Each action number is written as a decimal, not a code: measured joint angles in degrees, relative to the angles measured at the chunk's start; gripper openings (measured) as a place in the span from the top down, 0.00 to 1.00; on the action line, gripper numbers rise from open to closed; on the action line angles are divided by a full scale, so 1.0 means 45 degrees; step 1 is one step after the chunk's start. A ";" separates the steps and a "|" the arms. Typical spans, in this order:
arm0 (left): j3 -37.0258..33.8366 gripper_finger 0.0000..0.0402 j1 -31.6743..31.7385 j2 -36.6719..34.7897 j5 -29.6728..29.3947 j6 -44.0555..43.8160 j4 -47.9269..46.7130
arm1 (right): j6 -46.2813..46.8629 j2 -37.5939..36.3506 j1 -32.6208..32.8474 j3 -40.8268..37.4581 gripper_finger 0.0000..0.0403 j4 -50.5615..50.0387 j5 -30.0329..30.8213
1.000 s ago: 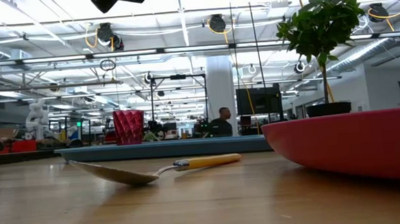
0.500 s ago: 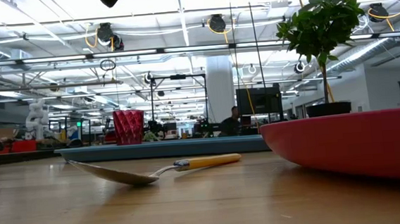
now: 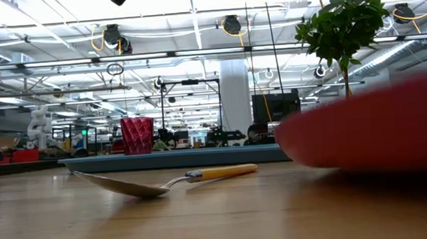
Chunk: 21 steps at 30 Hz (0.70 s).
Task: Pick and place plate/cup/fork/spoon on tray
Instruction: Put the pink plate on the blue tray
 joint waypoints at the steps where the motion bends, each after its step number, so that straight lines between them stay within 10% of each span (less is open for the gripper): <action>1: 0.0000 0.79 0.0000 0.0000 0.0000 0.0031 0.0000 | -0.0094 -0.0173 0.0000 0.0195 0.99 -0.0212 0.0024; 21: 0.0000 0.79 0.0000 -0.0010 0.0003 0.2868 -0.0647 | -0.3603 -0.1200 -0.1140 0.3690 1.00 -0.4242 0.1692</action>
